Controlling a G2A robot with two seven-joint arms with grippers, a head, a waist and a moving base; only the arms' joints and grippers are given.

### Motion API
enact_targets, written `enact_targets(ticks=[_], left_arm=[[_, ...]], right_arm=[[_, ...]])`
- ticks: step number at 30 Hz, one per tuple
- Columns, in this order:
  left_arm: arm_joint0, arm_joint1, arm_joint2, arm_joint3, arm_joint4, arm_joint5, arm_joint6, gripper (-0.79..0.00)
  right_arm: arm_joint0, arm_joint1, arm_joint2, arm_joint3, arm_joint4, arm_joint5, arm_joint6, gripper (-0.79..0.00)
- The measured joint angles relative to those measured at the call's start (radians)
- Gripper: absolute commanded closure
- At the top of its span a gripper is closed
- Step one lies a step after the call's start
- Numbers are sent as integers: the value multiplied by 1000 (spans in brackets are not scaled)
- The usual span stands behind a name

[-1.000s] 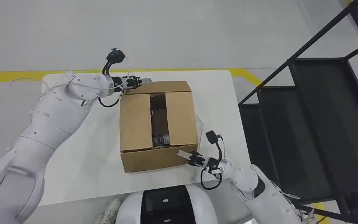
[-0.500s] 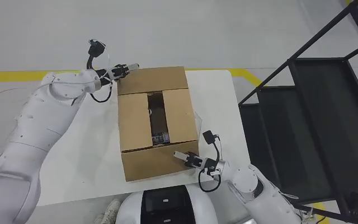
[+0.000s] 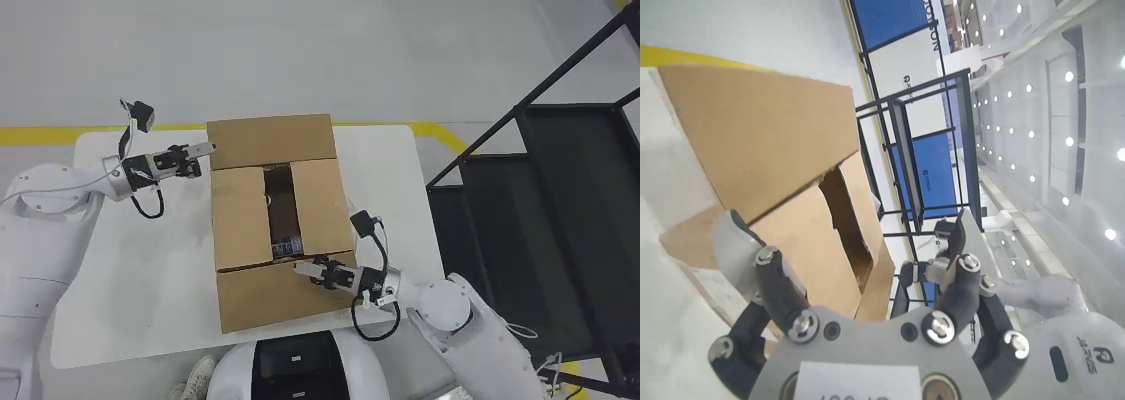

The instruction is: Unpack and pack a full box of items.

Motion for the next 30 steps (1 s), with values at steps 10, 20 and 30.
enact_targets(ticks=[10, 20, 30], left_arm=[[89, 27, -81, -56, -147, -28, -245, -785], [88, 27, -80, -56, -137, -27, -228, -785], [114, 28, -94, -79, -115, -30, -147, -785]], right_arm=[[322, -47, -200, 223, -18, 14, 70, -785], [321, -47, -198, 223, -6, 15, 70, -785], [350, -57, -218, 246, -8, 44, 27, -785]])
